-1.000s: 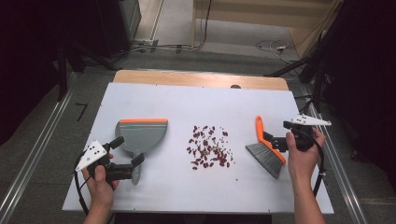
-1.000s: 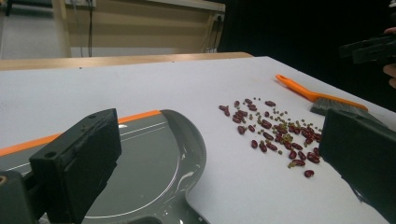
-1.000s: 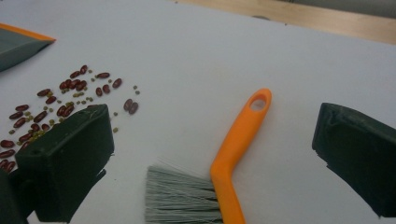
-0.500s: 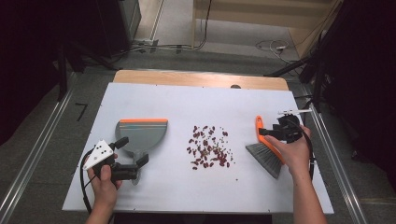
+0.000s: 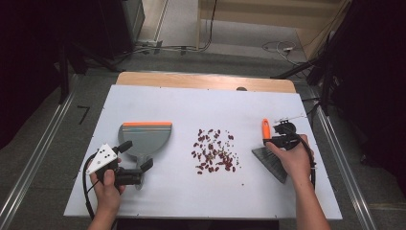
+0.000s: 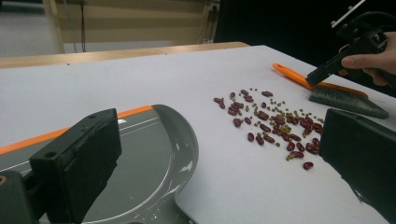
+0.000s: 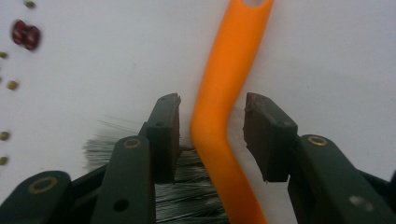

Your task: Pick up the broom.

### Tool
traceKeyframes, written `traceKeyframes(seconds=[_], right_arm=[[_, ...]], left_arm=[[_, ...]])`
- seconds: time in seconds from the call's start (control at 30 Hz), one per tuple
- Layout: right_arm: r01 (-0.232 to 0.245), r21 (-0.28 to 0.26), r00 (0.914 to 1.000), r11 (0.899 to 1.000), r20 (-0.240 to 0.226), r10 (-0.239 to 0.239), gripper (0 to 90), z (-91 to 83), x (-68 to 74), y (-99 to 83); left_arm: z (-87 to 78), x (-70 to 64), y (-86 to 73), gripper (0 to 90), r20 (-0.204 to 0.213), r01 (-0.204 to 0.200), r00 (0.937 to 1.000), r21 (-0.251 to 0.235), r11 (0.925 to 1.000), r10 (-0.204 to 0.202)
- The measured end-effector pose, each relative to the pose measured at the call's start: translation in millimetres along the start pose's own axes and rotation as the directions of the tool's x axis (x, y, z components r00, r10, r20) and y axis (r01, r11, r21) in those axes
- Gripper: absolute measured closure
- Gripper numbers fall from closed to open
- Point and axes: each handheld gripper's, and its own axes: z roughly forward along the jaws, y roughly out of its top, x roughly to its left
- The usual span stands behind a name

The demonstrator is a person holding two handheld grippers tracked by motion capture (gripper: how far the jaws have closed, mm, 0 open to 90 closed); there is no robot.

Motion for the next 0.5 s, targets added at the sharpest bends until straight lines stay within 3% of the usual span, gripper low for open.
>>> traceKeyframes(seconds=[0.13, 0.27, 0.47, 0.5], right_arm=[[0.005, 0.019, 0.9999, 1.000, 0.016, -0.005, 55.8, 7.1, 0.6, -2.0], [0.017, 0.009, 0.9974, 1.000, 0.070, -0.017, 60.7, 9.3, 8.4, -4.4], [0.005, 0.015, 0.9999, 1.000, 0.016, -0.005, 67.2, 9.1, 1.1, -3.8], [-0.007, 0.005, 0.9996, 1.000, -0.028, 0.007, 67.2, 8.8, -5.1, -5.2]], left_arm=[[-0.6, 0.2, 0.2, 0.0, -0.001, 0.000, 1.0000, -0.001, 1.0000, 0.000], [-0.4, 0.1, -0.1, 0.0, -0.006, -0.002, 1.0000, 0.002, 1.0000, 0.002], [-0.9, -0.2, 0.8, 0.0, -0.010, -0.001, 0.9999, -0.001, 1.0000, 0.001], [-0.7, -0.2, 1.1, 0.0, -0.012, -0.004, 0.9999, 0.001, 1.0000, 0.004]])
